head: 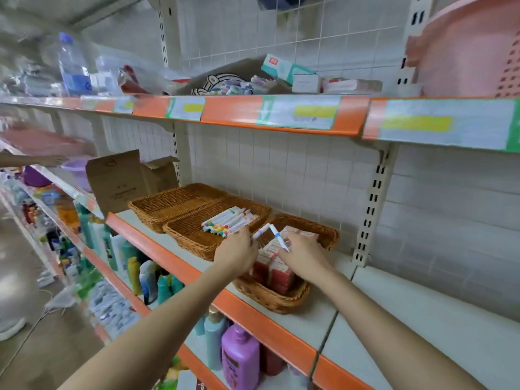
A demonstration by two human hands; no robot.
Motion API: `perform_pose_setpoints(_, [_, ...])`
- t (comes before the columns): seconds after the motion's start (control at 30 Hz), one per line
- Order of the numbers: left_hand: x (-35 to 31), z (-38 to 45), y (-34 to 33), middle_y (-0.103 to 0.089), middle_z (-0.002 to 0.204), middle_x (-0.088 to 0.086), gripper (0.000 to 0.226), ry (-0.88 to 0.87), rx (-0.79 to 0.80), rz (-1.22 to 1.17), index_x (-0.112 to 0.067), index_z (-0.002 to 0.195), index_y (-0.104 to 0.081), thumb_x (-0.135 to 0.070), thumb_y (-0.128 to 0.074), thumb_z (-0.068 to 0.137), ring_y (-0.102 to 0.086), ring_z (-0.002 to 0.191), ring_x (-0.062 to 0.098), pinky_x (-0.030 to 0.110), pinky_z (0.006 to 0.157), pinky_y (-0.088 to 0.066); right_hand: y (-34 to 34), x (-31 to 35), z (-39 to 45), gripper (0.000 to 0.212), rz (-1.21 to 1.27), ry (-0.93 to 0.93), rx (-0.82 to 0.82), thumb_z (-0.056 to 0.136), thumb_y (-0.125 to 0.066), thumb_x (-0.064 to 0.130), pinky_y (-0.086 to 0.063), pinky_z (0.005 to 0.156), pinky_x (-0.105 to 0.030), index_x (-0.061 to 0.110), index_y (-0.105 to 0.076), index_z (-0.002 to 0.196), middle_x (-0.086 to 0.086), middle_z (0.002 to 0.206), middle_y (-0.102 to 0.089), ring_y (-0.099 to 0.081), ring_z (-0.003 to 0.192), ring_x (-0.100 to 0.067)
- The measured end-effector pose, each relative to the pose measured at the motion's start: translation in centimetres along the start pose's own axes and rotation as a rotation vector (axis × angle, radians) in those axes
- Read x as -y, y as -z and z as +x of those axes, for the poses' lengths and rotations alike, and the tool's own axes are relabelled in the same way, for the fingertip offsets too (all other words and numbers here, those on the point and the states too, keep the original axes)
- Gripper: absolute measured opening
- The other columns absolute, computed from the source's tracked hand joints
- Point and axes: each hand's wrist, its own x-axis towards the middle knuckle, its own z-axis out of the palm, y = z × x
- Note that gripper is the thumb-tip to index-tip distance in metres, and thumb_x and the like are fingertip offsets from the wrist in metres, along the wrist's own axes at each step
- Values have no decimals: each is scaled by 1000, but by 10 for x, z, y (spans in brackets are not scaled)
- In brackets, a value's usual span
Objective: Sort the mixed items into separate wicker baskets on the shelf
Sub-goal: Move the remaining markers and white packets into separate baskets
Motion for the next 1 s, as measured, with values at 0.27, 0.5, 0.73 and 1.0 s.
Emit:
perform_pose_setpoints(0.27, [69,61,14,-63,103,17,24,-86,53,-2,-7,100,-45,-28,-33,101,-58,94,34,37,74,-43,-48,53,59,26,8,-135,-12,91,-51,29,-42,58,-31,17,-56,114,-3,90,-59,-57,77,-24])
perform_pose_setpoints(0.5, [131,109,29,-61,110,17,31,-109,83,1,-7,111,-49,-30,-34,99,-58,98,37,37,74,-42,-89,102,99,28,-7,-207,-54,91,-53,34,-42,67,-30,16,-58,112,-10,110,-64,-61,99,-31])
perform_pose_setpoints(0.73, [152,151,16,-62,107,14,25,-132,152,-91,-7,109,-50,-26,-40,97,-59,96,34,35,72,-42,-97,111,132,29,-31,-284,-32,90,-50,25,-41,63,-29,9,-59,113,-15,106,-64,-60,88,-30])
perform_pose_setpoints(1.0, [148,205,-3,-61,103,11,18,-149,186,-136,-6,94,-59,-22,-50,93,-59,89,24,27,68,-40,-101,95,187,6,-157,-304,20,90,-50,12,-24,44,-24,9,-55,90,-8,90,-58,-53,78,-24])
